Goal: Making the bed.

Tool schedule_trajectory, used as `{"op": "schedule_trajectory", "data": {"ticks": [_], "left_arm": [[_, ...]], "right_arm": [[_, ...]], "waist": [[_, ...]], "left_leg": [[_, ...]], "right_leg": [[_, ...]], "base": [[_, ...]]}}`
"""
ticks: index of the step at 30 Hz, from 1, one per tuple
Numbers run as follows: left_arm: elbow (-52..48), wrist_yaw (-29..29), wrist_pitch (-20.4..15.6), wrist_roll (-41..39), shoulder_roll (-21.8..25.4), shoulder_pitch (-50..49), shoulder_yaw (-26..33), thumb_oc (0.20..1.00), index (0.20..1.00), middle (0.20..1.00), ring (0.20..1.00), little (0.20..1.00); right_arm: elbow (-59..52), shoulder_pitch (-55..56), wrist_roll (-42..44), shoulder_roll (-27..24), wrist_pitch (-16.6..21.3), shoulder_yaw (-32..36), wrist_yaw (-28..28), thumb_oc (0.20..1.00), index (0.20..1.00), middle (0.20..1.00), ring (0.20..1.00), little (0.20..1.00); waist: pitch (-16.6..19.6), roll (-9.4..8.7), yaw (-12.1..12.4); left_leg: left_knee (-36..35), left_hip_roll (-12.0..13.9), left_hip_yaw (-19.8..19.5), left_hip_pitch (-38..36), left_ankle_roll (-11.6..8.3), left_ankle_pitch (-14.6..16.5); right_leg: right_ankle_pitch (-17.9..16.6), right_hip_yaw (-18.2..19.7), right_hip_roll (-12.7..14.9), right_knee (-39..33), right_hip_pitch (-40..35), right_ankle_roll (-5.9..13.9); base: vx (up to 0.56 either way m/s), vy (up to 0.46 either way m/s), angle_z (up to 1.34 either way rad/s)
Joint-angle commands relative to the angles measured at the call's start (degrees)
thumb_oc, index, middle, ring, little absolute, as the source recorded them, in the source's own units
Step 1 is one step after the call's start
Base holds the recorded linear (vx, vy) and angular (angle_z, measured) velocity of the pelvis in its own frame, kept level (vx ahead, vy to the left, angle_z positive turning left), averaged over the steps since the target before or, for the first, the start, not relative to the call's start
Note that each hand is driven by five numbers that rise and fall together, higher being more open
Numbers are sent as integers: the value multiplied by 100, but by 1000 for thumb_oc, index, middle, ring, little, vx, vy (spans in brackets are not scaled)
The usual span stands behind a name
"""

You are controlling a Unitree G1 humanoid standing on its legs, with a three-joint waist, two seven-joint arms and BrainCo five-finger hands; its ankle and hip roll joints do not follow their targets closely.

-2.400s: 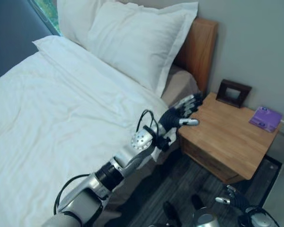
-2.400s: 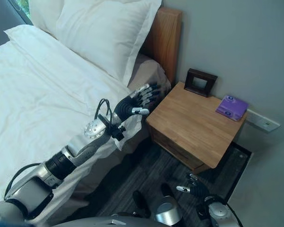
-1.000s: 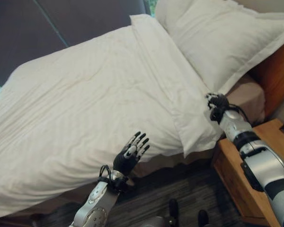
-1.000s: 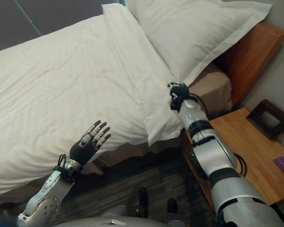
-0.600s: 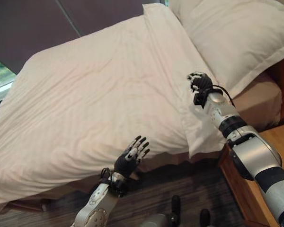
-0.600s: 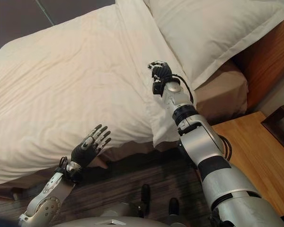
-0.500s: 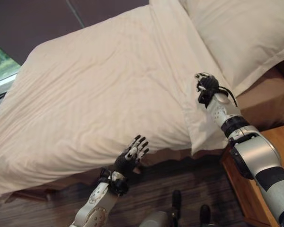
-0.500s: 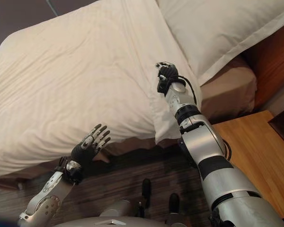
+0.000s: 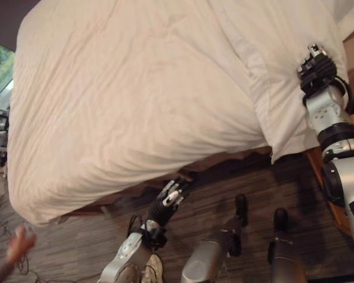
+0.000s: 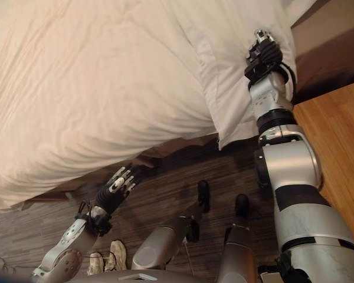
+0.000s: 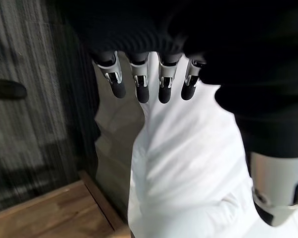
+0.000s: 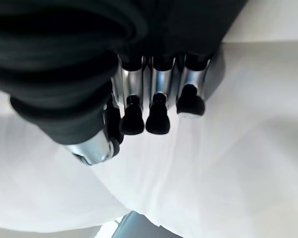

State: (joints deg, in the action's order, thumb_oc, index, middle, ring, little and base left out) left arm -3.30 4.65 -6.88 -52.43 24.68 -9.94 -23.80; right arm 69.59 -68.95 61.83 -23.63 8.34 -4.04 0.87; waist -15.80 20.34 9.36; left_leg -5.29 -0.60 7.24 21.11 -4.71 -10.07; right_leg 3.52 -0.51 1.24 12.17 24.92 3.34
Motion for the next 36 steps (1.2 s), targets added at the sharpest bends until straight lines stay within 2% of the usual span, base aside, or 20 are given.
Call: {"op": "schedule_trajectory", "data": {"ticks": [1,2,3,5,6,7,11,15,18,21,22,23,24,25,26,28,30,31,34,36], "left_arm": [[-205,80,-154,310,-327,281,113,1000,1000,1000,1000,1000],[-207,114,-140,339,-344,254,172,1000,1000,1000,1000,1000],[-211,116,-140,340,-342,240,173,1000,1000,1000,1000,1000],[-213,191,-178,352,-407,126,435,1000,1000,1000,1000,1000],[-209,195,-186,338,-437,91,525,1000,1000,1000,1000,1000],[-210,196,-186,338,-438,85,527,1000,1000,1000,1000,1000],[-200,170,-248,329,-498,44,754,1000,1000,1000,1000,1000],[111,171,-252,433,-484,180,664,1000,1000,1000,1000,1000],[481,226,-215,570,-431,302,575,1000,1000,1000,1000,1000],[1278,279,-87,933,-460,452,428,1000,1000,1000,1000,1000],[1284,282,-91,934,-460,450,427,1000,1000,1000,1000,1000],[1631,290,-5,1053,-506,454,393,1000,1000,1000,1000,1000],[1839,275,17,1127,-540,475,367,1000,1000,1000,1000,1000],[1920,253,47,1237,-540,476,365,1000,1000,1000,1000,1000],[1920,253,46,1238,-539,471,364,1000,1000,1000,1000,1000],[2171,193,109,1812,-494,513,276,1000,1000,1000,1000,1000],[2301,187,172,1958,-525,486,280,1000,1000,1000,1000,1000],[2304,187,170,1959,-526,484,278,1000,1000,1000,1000,1000],[2577,56,171,2517,-523,461,284,1000,1000,1000,1000,1000],[2619,9,160,2552,-586,358,338,1000,1000,1000,1000,1000]], "right_arm": [[1150,2339,-122,549,-626,-93,-174,200,200,200,200,200],[1285,2825,-246,635,-680,15,-121,200,200,200,200,200],[1275,2843,-250,641,-678,14,-120,200,200,200,200,200],[1439,4306,-696,734,-778,237,63,200,200,200,200,200],[1403,4701,-808,731,-780,359,117,200,200,200,200,200],[1394,4710,-811,734,-780,356,115,200,200,200,200,200],[1301,5596,-1200,541,-746,654,203,200,200,200,200,200],[1114,5835,-1334,289,-670,866,81,200,200,200,200,200],[824,5874,-1479,226,-630,729,60,200,200,200,200,200],[38,6064,-1912,362,-539,155,147,200,200,200,200,200],[25,6075,-1914,366,-542,153,140,200,200,200,200,200],[-531,6265,-2111,393,-466,-97,109,200,200,200,200,200],[-928,6353,-2263,426,-426,-290,129,404,404,404,404,404],[-1284,6511,-2330,440,-418,-378,104,809,809,809,809,809],[-1296,6522,-2332,442,-422,-379,98,1000,1000,1000,1000,1000],[-2226,6894,-2372,494,-350,-538,104,1000,1000,1000,1000,1000],[-2750,7108,-2562,488,-312,-637,81,1000,1000,1000,1000,1000],[-2758,7115,-2564,488,-315,-637,78,1000,1000,1000,1000,1000],[-3293,7412,-3106,403,-211,-694,-13,1000,1000,1000,1000,1000],[-3530,7604,-3391,413,-102,-586,-153,1000,1000,1000,1000,1000]], "waist": [[-360,-152,-222],[-383,-176,-327],[-378,-180,-329],[-443,-325,-697],[-464,-375,-814],[-460,-378,-816],[-461,-564,-1154],[-320,-716,-1353],[-150,-824,-1428],[146,-1070,-1498],[139,-1072,-1503],[320,-1237,-1547],[421,-1314,-1565],[511,-1390,-1591],[507,-1392,-1595],[770,-1623,-1678],[926,-1755,-1700],[925,-1756,-1698],[1107,-1904,-1717],[1202,-1951,-1747]], "left_leg": [[29,-2,116,-607,26,246],[29,-9,119,-664,45,309],[29,-8,122,-652,44,282],[29,-28,137,-807,83,401],[29,-35,138,-838,89,417],[29,-33,140,-822,88,392],[29,-55,167,-939,125,466],[29,-53,204,-1118,159,564],[29,-45,193,-1289,184,613],[29,-11,176,-1605,209,669],[29,-12,174,-1618,209,671],[29,0,165,-1799,229,709],[29,14,153,-1882,238,726],[29,23,134,-1963,254,747],[29,22,131,-1973,254,748],[29,66,163,-2227,277,841],[29,76,179,-2327,297,883],[29,76,181,-2332,297,884],[29,102,217,-2472,330,950],[29,111,228,-2545,350,988]], "right_leg": [[-989,305,260,-1717,-691,310],[-947,314,255,-1717,-744,309],[-976,316,253,-1717,-731,305],[-911,329,259,-1717,-852,304],[-904,329,266,-1717,-879,307],[-929,331,265,-1717,-863,303],[-924,365,287,-1717,-938,312],[-920,401,298,-1717,-1083,342],[-922,405,305,-1717,-1240,344],[-922,370,300,-1717,-1573,340],[-918,367,301,-1717,-1587,340],[-916,368,285,-1714,-1766,344],[-900,370,279,-1681,-1837,349],[-890,370,274,-1656,-1909,350],[-888,366,275,-1658,-1921,350],[-857,374,228,-1617,-2134,374],[-853,389,202,-1597,-2219,393],[-852,391,202,-1598,-2223,393],[-827,408,192,-1582,-2351,414],[-812,422,185,-1576,-2412,427]], "base": [[78,63,-10],[80,63,-15],[47,29,-11],[62,57,-5],[37,49,-2],[0,0,0],[14,33,-15],[12,29,-12],[8,15,-1],[15,-4,21],[22,-20,16],[23,-10,12],[42,-19,6],[19,0,7],[32,10,9],[34,33,7],[28,9,-1],[14,13,-7],[23,25,-12],[24,29,-10]]}}
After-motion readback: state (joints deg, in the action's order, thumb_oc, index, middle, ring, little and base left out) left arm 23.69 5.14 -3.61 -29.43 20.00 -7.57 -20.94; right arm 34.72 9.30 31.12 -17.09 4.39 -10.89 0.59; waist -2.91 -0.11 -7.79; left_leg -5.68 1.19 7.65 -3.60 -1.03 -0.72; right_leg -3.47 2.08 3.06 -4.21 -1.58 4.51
